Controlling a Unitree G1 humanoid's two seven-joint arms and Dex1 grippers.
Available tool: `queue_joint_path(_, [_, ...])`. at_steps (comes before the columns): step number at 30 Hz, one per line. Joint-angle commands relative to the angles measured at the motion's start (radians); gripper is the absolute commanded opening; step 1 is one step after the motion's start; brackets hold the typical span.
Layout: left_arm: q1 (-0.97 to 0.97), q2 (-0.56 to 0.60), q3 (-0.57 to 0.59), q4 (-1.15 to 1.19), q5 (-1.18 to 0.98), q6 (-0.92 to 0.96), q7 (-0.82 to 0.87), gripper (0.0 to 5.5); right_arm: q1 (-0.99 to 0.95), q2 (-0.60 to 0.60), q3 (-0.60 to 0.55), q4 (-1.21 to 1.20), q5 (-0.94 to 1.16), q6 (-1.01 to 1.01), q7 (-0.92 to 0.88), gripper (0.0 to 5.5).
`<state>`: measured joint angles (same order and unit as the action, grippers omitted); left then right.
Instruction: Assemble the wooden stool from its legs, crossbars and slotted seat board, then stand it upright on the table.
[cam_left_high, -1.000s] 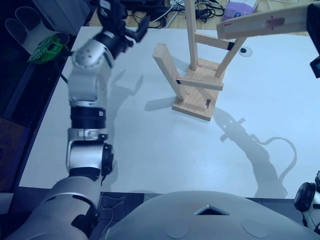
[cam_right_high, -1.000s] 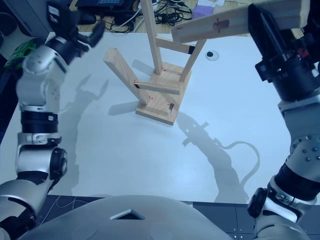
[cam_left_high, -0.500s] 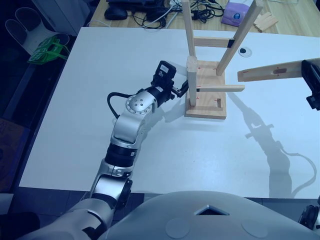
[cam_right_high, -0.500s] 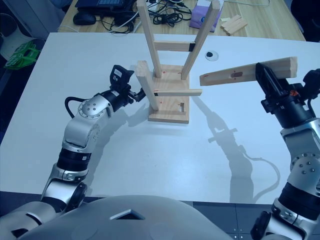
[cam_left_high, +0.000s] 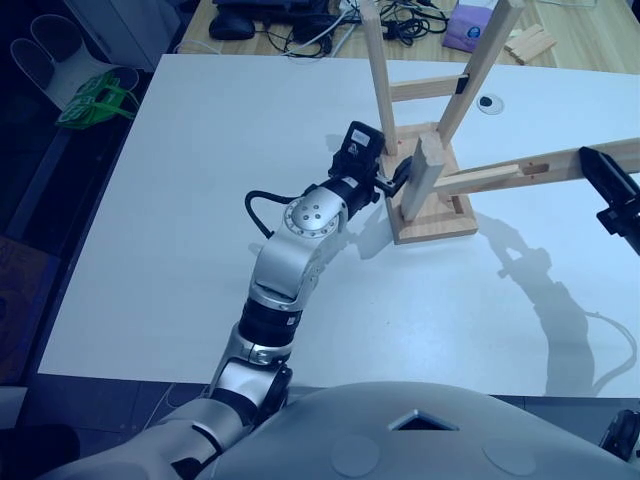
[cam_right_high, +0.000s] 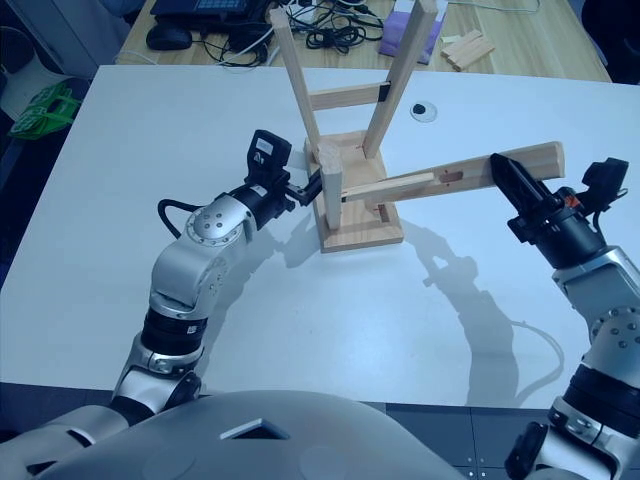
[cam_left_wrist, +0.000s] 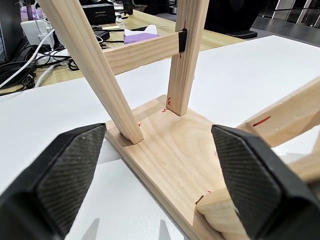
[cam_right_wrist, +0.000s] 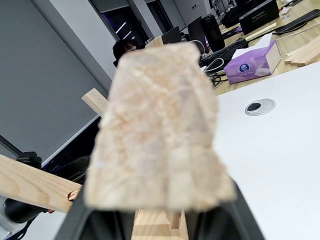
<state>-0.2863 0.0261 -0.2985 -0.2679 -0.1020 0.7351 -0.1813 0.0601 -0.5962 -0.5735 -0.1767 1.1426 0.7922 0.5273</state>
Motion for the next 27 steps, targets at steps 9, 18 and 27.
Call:
queue_joint_path(9, [-0.017, -0.001, 0.074, -0.012, 0.028, 0.019, 0.061, 3.91, 0.016, -0.100, 0.013, 0.076, -0.094, 0.033, 0.061, 1.02])
queue_joint_path(18, [0.013, -0.027, 0.109, 0.003, 0.043, -0.035, 0.111, 3.91, -0.054, -0.171, 0.124, 0.070, -0.257, 0.094, -0.060, 1.02])
queue_joint_path(27, [0.040, -0.036, 0.119, 0.025, 0.048, -0.081, 0.130, 3.91, -0.106, -0.152, 0.077, -0.019, -0.157, 0.222, -0.171, 1.02])
